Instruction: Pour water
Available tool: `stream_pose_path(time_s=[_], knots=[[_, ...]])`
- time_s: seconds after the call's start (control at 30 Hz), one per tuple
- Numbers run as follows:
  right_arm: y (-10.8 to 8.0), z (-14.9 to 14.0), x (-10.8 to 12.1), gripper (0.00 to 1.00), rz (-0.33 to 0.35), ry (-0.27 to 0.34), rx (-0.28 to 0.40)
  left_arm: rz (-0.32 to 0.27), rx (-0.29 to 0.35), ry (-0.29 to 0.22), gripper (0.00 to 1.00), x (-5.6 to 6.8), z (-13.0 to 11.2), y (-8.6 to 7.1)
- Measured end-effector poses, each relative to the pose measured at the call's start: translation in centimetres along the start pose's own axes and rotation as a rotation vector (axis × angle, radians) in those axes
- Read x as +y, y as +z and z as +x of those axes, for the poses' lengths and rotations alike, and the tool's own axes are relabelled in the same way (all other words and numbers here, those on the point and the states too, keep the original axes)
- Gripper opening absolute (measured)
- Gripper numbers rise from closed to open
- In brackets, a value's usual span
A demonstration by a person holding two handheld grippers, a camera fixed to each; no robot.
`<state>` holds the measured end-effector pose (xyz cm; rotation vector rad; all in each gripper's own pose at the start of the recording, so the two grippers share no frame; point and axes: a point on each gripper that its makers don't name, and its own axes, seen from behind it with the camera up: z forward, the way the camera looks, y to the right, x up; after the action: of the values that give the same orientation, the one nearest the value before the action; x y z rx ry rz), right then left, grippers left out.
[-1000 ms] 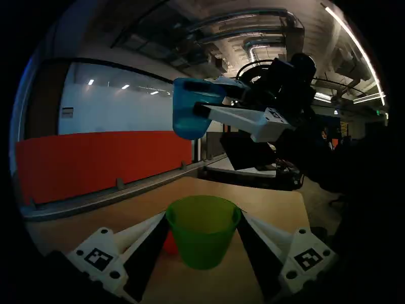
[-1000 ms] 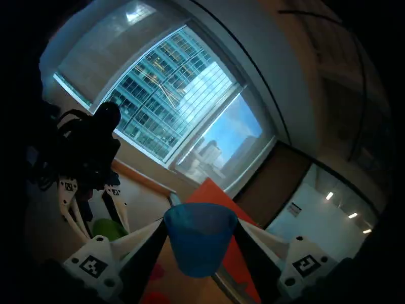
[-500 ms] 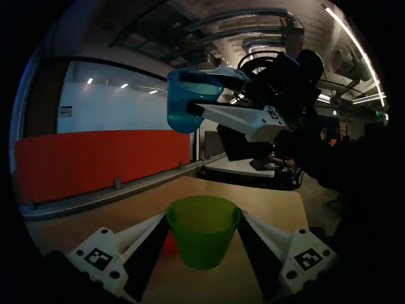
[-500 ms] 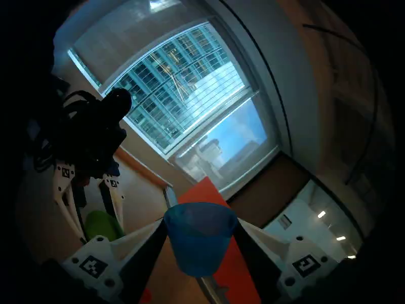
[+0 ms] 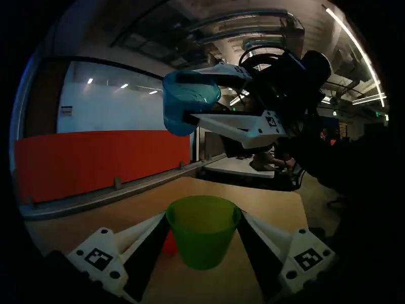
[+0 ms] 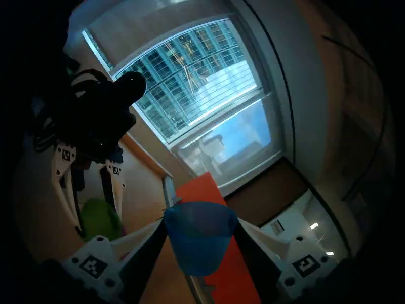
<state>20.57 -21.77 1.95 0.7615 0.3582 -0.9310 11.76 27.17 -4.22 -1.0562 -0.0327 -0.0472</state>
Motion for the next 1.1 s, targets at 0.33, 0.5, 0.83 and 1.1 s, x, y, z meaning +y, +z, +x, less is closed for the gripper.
stream_pose_path(time_s=[0.33, 0.5, 0.83, 1.1], knots=[[0.3, 0.1, 0.3, 0.91, -0.006, -0.061, -0.013, 0.0, 0.003, 0.001, 0.89, 0.0, 0.2, 0.1], [0.4, 0.1, 0.5, 0.91, -0.011, -0.084, -0.015, -0.001, 0.005, 0.002, 0.89, 0.1, 0.3, 0.1], [0.5, 0.2, 0.9, 0.91, -0.019, -0.131, -0.02, -0.001, 0.005, 0.006, 0.89, 0.2, 0.3, 0.1], [0.6, 0.2, 1.1, 0.91, -0.026, -0.174, -0.026, -0.003, 0.007, 0.01, 0.89, 0.2, 0.3, 0.1]])
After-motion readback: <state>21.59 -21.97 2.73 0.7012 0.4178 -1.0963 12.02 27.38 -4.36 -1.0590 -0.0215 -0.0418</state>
